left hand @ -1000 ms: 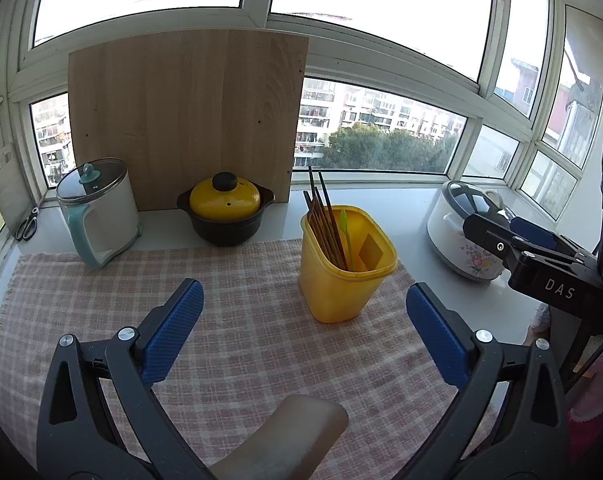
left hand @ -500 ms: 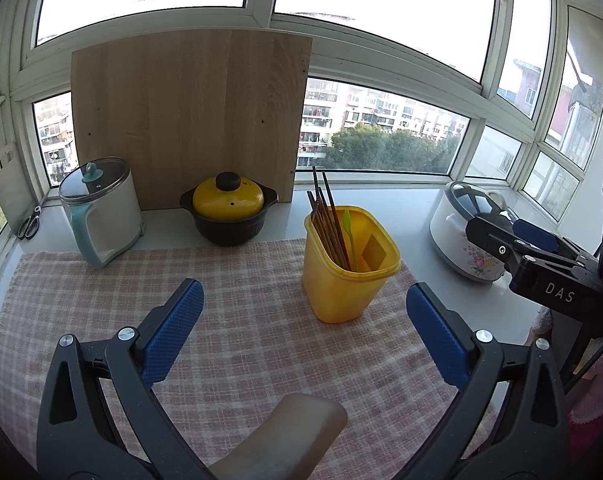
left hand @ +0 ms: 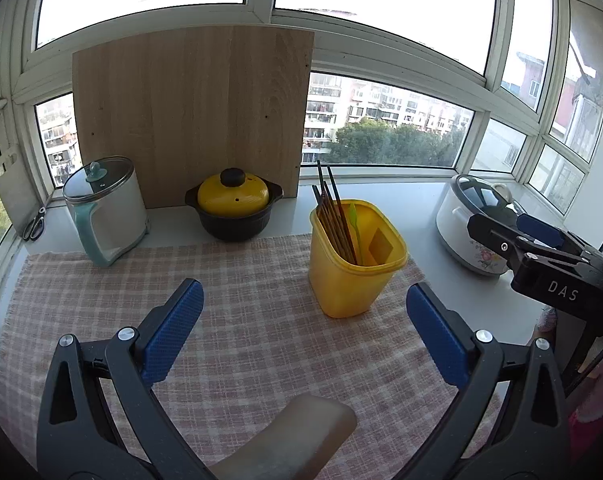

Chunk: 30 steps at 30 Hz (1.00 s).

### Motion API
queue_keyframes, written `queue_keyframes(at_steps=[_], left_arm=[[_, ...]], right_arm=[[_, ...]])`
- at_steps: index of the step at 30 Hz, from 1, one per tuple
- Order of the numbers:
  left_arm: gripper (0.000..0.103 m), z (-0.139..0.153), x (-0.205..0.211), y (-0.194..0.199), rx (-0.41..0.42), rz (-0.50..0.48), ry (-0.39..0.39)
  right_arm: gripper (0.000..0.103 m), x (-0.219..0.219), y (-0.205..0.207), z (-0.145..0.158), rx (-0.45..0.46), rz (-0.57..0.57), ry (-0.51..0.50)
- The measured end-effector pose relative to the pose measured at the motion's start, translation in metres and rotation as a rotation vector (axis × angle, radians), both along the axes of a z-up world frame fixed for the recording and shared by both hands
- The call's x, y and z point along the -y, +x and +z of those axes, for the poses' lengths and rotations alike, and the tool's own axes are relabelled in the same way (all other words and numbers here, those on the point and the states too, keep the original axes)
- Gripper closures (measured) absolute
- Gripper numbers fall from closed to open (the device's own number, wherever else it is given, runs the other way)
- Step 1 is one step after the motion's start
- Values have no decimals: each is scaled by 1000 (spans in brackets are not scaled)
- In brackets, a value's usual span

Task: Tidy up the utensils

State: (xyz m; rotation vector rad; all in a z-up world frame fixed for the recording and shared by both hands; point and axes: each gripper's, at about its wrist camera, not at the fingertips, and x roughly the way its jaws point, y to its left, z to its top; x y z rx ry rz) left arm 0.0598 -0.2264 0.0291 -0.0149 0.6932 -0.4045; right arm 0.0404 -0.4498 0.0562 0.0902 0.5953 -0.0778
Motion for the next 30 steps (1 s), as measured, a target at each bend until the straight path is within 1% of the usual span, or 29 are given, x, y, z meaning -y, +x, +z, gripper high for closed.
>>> queue_keyframes(at_steps=[8, 18, 24, 30], left_arm=[[0, -6, -2, 2, -9, 27, 11], [0, -7, -2, 4, -14, 34, 15], [0, -8, -2, 7, -6, 36, 19], [0, -9, 1, 12, 0, 49, 38]], right_arm=[[0, 0, 2, -4, -7, 0, -6], [0, 1, 5, -7, -9, 4, -4], [0, 2, 8, -8, -14, 6, -1], [0, 5, 13, -12, -22, 3, 4]])
